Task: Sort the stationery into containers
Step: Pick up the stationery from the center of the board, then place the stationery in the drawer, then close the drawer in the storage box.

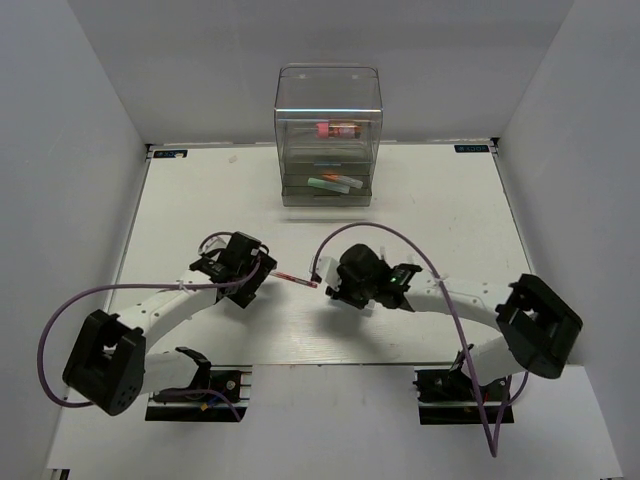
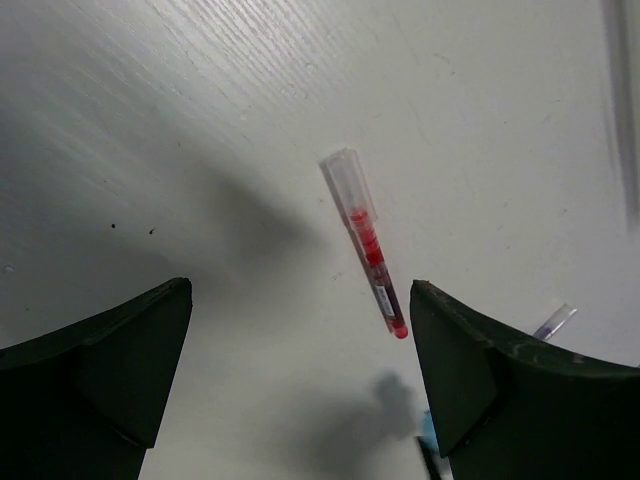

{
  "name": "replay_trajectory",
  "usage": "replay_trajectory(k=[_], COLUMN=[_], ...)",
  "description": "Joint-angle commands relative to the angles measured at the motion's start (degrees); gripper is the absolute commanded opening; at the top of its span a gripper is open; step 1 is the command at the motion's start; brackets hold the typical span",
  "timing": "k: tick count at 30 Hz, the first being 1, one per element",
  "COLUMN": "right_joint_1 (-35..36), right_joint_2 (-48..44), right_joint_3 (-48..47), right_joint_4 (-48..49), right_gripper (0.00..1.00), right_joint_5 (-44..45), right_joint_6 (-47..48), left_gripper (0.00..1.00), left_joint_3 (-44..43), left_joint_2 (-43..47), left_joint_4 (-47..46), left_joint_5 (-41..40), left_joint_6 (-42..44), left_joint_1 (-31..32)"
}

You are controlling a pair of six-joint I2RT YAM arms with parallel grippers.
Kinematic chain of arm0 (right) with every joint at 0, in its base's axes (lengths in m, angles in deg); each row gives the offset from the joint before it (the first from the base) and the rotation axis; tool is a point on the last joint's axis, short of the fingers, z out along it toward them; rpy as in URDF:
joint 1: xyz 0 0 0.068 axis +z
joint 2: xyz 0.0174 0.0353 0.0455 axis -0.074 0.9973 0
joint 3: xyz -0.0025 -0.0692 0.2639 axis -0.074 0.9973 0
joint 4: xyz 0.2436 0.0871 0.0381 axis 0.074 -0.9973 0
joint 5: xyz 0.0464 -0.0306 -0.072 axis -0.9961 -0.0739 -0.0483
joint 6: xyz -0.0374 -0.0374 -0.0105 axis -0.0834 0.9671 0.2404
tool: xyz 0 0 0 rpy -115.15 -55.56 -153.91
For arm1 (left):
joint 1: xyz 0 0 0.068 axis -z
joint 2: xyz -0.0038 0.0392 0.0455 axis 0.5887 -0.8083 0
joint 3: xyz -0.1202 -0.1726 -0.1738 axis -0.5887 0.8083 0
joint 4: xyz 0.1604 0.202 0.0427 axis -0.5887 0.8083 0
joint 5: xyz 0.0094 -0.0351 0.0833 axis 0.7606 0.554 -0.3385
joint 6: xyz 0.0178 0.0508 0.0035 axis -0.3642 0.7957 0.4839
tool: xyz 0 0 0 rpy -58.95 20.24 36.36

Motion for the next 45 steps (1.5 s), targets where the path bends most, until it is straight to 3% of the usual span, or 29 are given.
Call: replay_trajectory(k=[1,6,12,19,25,32,34,35,36,39,42,43,45], right_joint_1=[-3.7,-9.9,-15.1,-20.3,-22.5,-23.9,-24.4,-24.6,-24.9,-25.3,-25.5,-25.7,-26.3], right_joint_2=[-4.6,-3.5,3.7,11.8,19.8,28.5,29.9,30.5,30.6,30.3,29.5,28.9,28.0], right_joint_3=[-1.0,-6.6,-14.1,-26.8,-35.6,-42.1,-43.6,-44.6,-45.3,-46.1,-46.7,-46.8,-46.9], right_joint_4=[3.2,12.2,20.3,21.6,17.3,17.1,16.4,15.6,15.5,15.1,13.3,12.2,10.5], right_gripper=[0.0,0.0,0.0,0.0,0.0,0.0,0.12,0.24,0.45,0.61,0.56,0.4,0.21], right_joint_5=[3.6,2.8,0.4,-10.4,-19.0,-18.5,-18.0,-17.9,-17.8,-18.7,-20.8,-22.5,-26.4], right_joint_6=[8.6,19.1,23.7,30.1,34.5,35.2,34.1,33.6,32.0,30.8,28.5,27.9,26.9], left_gripper=[1.0,1.0,1.0,1.0,1.0,1.0,1.0,1.0,1.0,1.0,1.0,1.0,1.0], left_joint_3=[-2.0,-2.7,-2.7,-2.1,-2.1,-1.1,-0.6,-0.6,-0.6,-0.6,-0.6,-1.3,-1.8], left_joint_2=[-2.0,-4.9,-6.2,-6.7,-6.7,-4.9,-4.3,-4.3,-4.3,-4.3,-5.7,-5.7,-7.1], left_joint_4=[-1.6,-1.0,-1.0,-1.6,-1.6,-2.6,-3.2,-3.2,-3.2,-3.7,-4.8,-4.8,-4.8], left_joint_5=[3.4,5.4,5.9,7.0,7.0,7.0,7.0,7.0,7.0,7.0,7.0,7.0,7.0], left_joint_6=[-0.5,-0.5,-0.5,-0.5,-0.5,-0.5,-0.5,-0.5,-0.5,-0.5,0.0,0.0,0.6], left_joint_1=[-0.1,-0.1,-0.1,-0.1,-0.1,-0.1,-0.1,-0.1,-0.1,-0.1,-0.1,-0.1,-0.1])
